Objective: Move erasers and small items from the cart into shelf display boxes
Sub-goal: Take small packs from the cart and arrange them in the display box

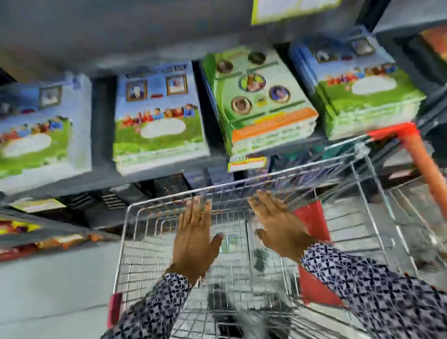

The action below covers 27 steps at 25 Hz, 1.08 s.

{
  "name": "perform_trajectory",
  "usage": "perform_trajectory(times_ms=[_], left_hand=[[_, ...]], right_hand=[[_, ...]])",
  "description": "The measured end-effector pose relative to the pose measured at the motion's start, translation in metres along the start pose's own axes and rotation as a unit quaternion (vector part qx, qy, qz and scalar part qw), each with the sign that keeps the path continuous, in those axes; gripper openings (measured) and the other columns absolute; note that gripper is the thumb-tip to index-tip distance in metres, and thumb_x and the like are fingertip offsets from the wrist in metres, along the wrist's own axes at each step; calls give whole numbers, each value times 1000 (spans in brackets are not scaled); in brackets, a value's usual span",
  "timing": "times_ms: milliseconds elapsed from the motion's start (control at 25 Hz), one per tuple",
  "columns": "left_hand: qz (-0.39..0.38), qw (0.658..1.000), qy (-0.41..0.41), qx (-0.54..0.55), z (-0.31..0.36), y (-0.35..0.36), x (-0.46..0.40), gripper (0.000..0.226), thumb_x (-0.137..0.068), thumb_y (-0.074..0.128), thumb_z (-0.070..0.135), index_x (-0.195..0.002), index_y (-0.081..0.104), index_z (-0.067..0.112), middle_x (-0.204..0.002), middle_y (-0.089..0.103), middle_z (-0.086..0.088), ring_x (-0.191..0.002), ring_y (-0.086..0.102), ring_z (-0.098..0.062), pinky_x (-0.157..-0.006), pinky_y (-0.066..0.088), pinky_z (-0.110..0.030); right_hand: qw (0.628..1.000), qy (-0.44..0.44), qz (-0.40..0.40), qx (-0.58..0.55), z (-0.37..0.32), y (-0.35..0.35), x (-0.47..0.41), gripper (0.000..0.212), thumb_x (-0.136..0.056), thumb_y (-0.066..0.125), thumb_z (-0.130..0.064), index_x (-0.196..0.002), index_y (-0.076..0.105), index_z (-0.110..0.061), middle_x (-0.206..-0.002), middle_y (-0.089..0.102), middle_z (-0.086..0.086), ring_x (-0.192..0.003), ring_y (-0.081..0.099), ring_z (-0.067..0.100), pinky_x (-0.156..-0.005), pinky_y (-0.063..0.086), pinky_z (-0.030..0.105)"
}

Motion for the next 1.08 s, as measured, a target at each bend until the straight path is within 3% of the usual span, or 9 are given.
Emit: perform_trajectory(times_ms=[160,280,400,600,720,760,920,1080], left_hand=[[-169,984,27,-56,-33,157,-4,91,-97,56,49,-169,9,20,-178,2,-16,-165,1,-34,-133,5,-47],[-192,975,82,-83,-38,235,-14,86,-100,60,36,-169,11,19,-177,6,-14,-164,5,-37,-132,3,-50],[-191,969,125,-95,-37,279,-31,76,-102,60,24,-167,22,11,-174,19,-19,-162,16,-42,-132,12,-55],[-173,977,66,-106,-52,297,-42,77,-104,58,29,-167,18,9,-176,16,-17,-163,12,-39,-133,8,-53],[-154,981,80,-89,-60,291,-35,68,-104,57,29,-164,31,12,-175,22,-13,-163,13,-38,-131,12,-56],[-145,981,88,-89,-61,288,-34,63,-104,57,27,-162,35,12,-173,27,-12,-162,16,-37,-131,14,-56],[-121,984,89,-94,-55,273,-42,63,-100,64,19,-158,41,9,-160,47,-10,-152,39,-33,-128,25,-57],[-93,989,64,-100,-53,225,-37,57,-98,67,19,-152,47,15,-155,51,-3,-146,42,-26,-128,27,-52]], right_hand=[[988,43,-136,54,38,142,-4,77,-105,46,-32,-166,1,-18,-173,-10,16,-159,-4,38,-129,7,43],[979,47,-193,51,47,218,-7,66,-109,36,-24,-165,2,-17,-173,-10,15,-159,-5,39,-129,6,43],[983,10,-179,27,50,255,-16,56,-111,37,-19,-164,20,-12,-173,8,14,-159,9,35,-128,17,48],[970,-84,-211,86,61,285,-34,48,-112,32,-20,-159,28,-10,-170,19,21,-157,14,44,-127,16,54],[968,-126,-184,114,64,283,-43,49,-100,32,-18,-137,61,-6,-142,61,20,-139,50,45,-116,40,57],[967,-138,-168,130,60,282,-46,52,-98,28,-19,-130,66,-3,-133,66,20,-134,56,45,-113,44,57],[976,-132,-130,118,54,280,-53,59,-97,13,-19,-135,54,2,-135,57,21,-135,47,43,-118,35,53],[980,-149,-63,116,33,231,-44,61,-92,12,-10,-133,55,5,-131,59,21,-130,52,41,-114,41,50]])
Point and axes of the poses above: each hand's wrist, its own x-axis away from the middle knuckle, its own y-axis out of the palm, z = x × y, the point moved 5 cm from there along -x, towards the middle knuckle
